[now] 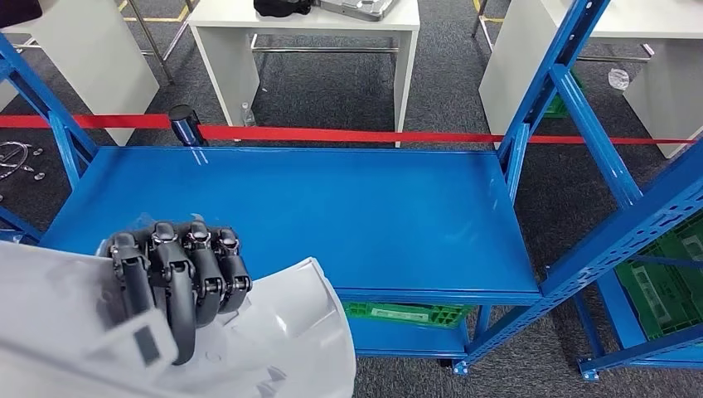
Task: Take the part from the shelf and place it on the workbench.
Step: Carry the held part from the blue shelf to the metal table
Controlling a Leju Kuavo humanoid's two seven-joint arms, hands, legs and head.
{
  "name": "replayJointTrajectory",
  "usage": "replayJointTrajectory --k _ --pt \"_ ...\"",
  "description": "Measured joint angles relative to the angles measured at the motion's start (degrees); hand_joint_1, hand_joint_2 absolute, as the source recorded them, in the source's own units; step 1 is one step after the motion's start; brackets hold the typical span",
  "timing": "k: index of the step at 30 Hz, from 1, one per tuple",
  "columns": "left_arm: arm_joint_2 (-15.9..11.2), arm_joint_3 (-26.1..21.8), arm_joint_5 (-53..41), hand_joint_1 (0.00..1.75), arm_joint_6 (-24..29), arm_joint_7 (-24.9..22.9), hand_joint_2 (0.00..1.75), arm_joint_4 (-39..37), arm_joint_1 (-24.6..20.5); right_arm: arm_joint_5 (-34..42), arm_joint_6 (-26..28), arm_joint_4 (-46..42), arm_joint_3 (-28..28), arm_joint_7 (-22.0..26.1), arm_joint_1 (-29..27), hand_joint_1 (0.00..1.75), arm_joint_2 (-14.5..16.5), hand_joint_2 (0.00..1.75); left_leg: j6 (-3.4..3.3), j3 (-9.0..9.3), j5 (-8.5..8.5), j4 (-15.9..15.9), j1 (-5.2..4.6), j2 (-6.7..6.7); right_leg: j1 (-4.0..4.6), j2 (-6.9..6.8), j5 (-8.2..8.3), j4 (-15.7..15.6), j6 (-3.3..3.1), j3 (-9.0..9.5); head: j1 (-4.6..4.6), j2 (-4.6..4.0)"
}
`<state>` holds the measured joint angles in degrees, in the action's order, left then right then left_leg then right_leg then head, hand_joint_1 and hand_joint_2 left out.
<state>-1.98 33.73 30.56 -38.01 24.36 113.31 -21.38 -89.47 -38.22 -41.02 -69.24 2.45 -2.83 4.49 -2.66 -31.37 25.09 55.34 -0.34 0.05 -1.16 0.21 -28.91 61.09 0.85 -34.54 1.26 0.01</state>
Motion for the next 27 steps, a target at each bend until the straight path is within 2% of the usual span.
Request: replayJointTrajectory --k 2,3,4,5,6,7,8,9,10,12,13,14,15,16,17,18,19,20,21,22,24,25,26,27 --pt "-0.37 0.74 -1.06 1.75 0.26 0.2 1.75 -0.01 -0.4 -0.33 1.24 -1.33 -0.48 2.3 -0.04 0.0 0.39 0.0 -0.29 -1.03 -0.83 -0.11 -0.16 0.11 -0.08 -0.01 -4.15 7.14 -0.3 -2.73 -0.04 -0.01" --pt "-0.54 1.15 -1.4 1.75 0.53 0.21 1.75 -0.01 -0.5 -0.38 2.43 -1.2 -0.63 3.49 0.06 0.0 0.28 0.0 -0.29 -1.66 -1.24 -0.03 -0.21 0.14 -0.13 -0.02 -5.55 10.46 -0.12 -3.77 -0.04 0.0" --pt "-0.72 1.58 -1.63 1.75 0.82 0.2 1.75 -0.02 -0.57 -0.41 3.76 -0.69 -0.75 4.78 0.19 0.0 0.06 0.0 -0.24 -2.31 -1.64 0.08 -0.23 0.17 -0.2 -0.03 -6.02 12.19 0.31 -3.99 -0.04 0.0" --pt "-0.88 1.98 -1.78 1.75 1.12 0.17 1.75 -0.02 -0.67 -0.43 5.15 0.08 -0.8 6.1 0.37 0.0 -0.25 0.0 -0.13 -2.97 -2.01 0.28 -0.2 0.19 -0.3 -0.04 -5.45 11.71 0.94 -3.12 -0.04 0.01" --pt "-1.03 2.36 -1.93 1.75 1.42 0.15 1.75 -0.02 -0.82 -0.45 6.58 1.09 -0.82 7.42 0.59 0.0 -0.7 0.0 0.04 -3.67 -2.34 0.61 -0.13 0.19 -0.46 -0.07 -4.16 8.97 1.65 -1.1 -0.04 0.01" --pt "-1.17 2.71 -2.1 1.75 1.69 0.13 1.75 -0.02 -0.99 -0.47 7.86 2.08 -0.82 8.64 0.88 0.0 -1.15 0.0 0.25 -4.37 -2.6 1.1 -0.1 0.18 -0.65 -0.1 -3.09 4.88 2.19 1.52 -0.05 0.01" --pt "-1.29 2.98 -2.25 1.75 1.93 0.09 1.75 -0.02 -1.16 -0.45 9.01 3.09 -0.82 9.85 1.2 0.0 -1.6 0.0 0.54 -5.06 -2.84 1.65 -0.12 0.16 -0.63 0.02 -2.37 1.17 2.21 3.87 -0.07 0.01" --pt "-1.39 3.24 -2.42 1.75 2.17 0.02 1.75 -0.02 -1.33 -0.36 9.99 4.1 -0.81 11.07 1.45 0.0 -2.02 0.0 0.85 -5.55 -3.05 2.15 -0.19 0.14 -0.61 0.12 -2.05 -1.56 1.95 5.43 -0.05 0.01" --pt "-1.51 3.45 -2.5 1.75 2.34 -0.03 1.75 -0.02 -1.47 -0.29 10.84 5.1 -0.81 12.23 1.7 0.0 -2.45 0.0 1.13 -5.87 -3.27 2.52 -0.28 0.1 -0.51 0.25 -2.17 -2.85 1.41 5.98 -0.02 0.01" --pt "-1.78 3.8 -2.5 1.75 2.46 -0.09 1.75 -0.03 -1.66 -0.14 11.87 7.1 -0.79 14.08 1.94 0.0 -3.13 0.0 1.66 -6.09 -3.84 2.7 -0.23 0.01 -0.41 0.34 -1.82 -2.93 0.32 5.42 0.04 0.0" --pt "-1.94 3.96 -2.39 1.75 2.34 0.0 1.75 -0.04 -1.73 -0.1 11.82 7.98 -0.79 14.78 2.09 0.0 -3.51 0.0 1.95 -6.3 -3.58 2.9 -0.1 -0.04 -0.44 0.26 -1.49 -2.95 -0.22 5.07 0.02 0.0" --pt "-2.08 4.11 -2.33 1.75 2.21 0.09 1.75 -0.05 -1.82 -0.05 11.43 8.69 -0.77 15.44 2.14 0.0 -3.78 0.0 2.28 -6.65 -2.41 3.67 0.03 -0.08 -0.51 0.14 -1.03 -2.98 -0.74 4.69 -0.01 -0.01" --pt "-2.22 4.28 -2.27 1.75 2.09 0.18 1.75 -0.07 -1.94 0.02 10.91 9.22 -0.77 16.13 2.17 0.0 -4.15 0.0 2.64 -7.29 -0.22 5.55 0.19 -0.09 -0.61 0.01 -0.48 -3.02 -1.19 4.24 -0.02 0.0" --pt "-2.33 4.44 -2.25 1.75 2.02 0.32 1.75 -0.08 -2.07 0.08 10.4 9.63 -0.77 16.74 2.22 0.0 -4.44 0.0 2.99 -8.1 2.75 8.53 0.34 -0.09 -0.57 -0.1 0.05 -3.0 -1.44 3.75 0.0 0.0" --pt "-2.43 4.6 -2.28 1.75 2.02 0.43 1.75 -0.08 -2.19 0.27 9.92 9.87 -0.78 17.15 2.18 0.0 -4.62 0.0 3.25 -8.97 5.64 12.32 0.47 -0.09 -0.53 -0.16 0.59 -2.97 -1.55 3.18 0.03 -0.01" --pt "-2.53 4.74 -2.31 1.75 2.0 0.6 1.75 -0.09 -2.26 0.66 9.32 10.0 -0.84 17.36 2.16 0.0 -4.76 0.0 3.41 -9.65 7.67 16.1 0.59 -0.08 -0.46 -0.17 1.14 -2.93 -1.55 2.55 0.06 -0.01" --pt "-2.62 4.84 -2.35 1.75 1.96 0.8 1.75 -0.1 -2.32 1.22 8.56 10.09 -1.0 17.44 2.13 0.0 -4.79 0.0 3.43 -9.73 8.43 18.71 0.65 -0.08 -0.37 -0.15 1.65 -2.89 -1.51 1.87 0.05 -0.01" --pt "-2.69 4.91 -2.4 1.75 1.9 0.97 1.75 -0.1 -2.41 1.87 7.71 10.09 -1.26 17.46 2.1 0.0 -4.81 0.0 3.32 -8.91 8.0 19.44 0.66 -0.09 -0.27 -0.1 2.14 -2.87 -1.46 1.23 0.06 -0.01" --pt "-2.76 4.95 -2.43 1.75 1.82 1.12 1.75 -0.11 -2.52 2.55 6.9 10.09 -1.66 17.46 2.1 0.0 -4.78 0.0 3.03 -6.99 6.73 17.9 0.61 -0.15 -0.12 0.03 2.61 -2.87 -1.39 0.67 0.06 -0.01" --pt "-2.8 4.97 -2.44 1.75 1.78 1.2 1.75 -0.11 -2.68 3.13 6.2 10.06 -2.1 17.46 2.12 0.0 -4.71 0.0 2.54 -4.15 5.31 14.42 0.49 -0.38 0.01 0.19 3.04 -2.87 -1.32 0.23 0.05 0.0" --pt "-2.84 4.95 -2.39 1.75 1.79 1.29 1.75 -0.09 -3.09 3.95 4.89 9.67 -3.05 17.46 2.21 0.0 -4.28 0.0 1.24 1.84 4.64 5.74 0.12 -1.34 0.11 0.52 3.9 -2.89 -0.93 -0.38 -0.02 0.01" --pt "-2.85 4.9 -2.35 1.75 1.85 1.29 1.75 -0.08 -3.27 4.16 4.2 9.21 -3.52 17.46 2.24 0.0 -3.97 0.0 0.79 3.61 4.92 2.83 -0.15 -1.77 -0.03 0.66 4.36 -2.96 -0.57 -0.58 -0.01 0.0" --pt "-2.89 4.84 -2.32 1.75 1.91 1.31 1.75 -0.07 -3.44 4.31 3.48 8.57 -4.03 17.46 2.24 0.0 -3.7 0.0 0.52 4.41 5.29 1.26 -0.42 -1.98 -0.28 0.78 4.86 -3.07 -0.13 -0.78 0.01 0.0" --pt "-2.92 4.76 -2.3 1.75 1.96 1.33 1.75 -0.06 -3.55 4.43 2.82 7.87 -4.54 17.45 2.19 0.0 -3.48 0.0 0.42 4.45 4.93 0.61 -0.67 -1.83 -0.46 0.98 5.44 -3.36 0.33 -0.92 0.09 0.01"
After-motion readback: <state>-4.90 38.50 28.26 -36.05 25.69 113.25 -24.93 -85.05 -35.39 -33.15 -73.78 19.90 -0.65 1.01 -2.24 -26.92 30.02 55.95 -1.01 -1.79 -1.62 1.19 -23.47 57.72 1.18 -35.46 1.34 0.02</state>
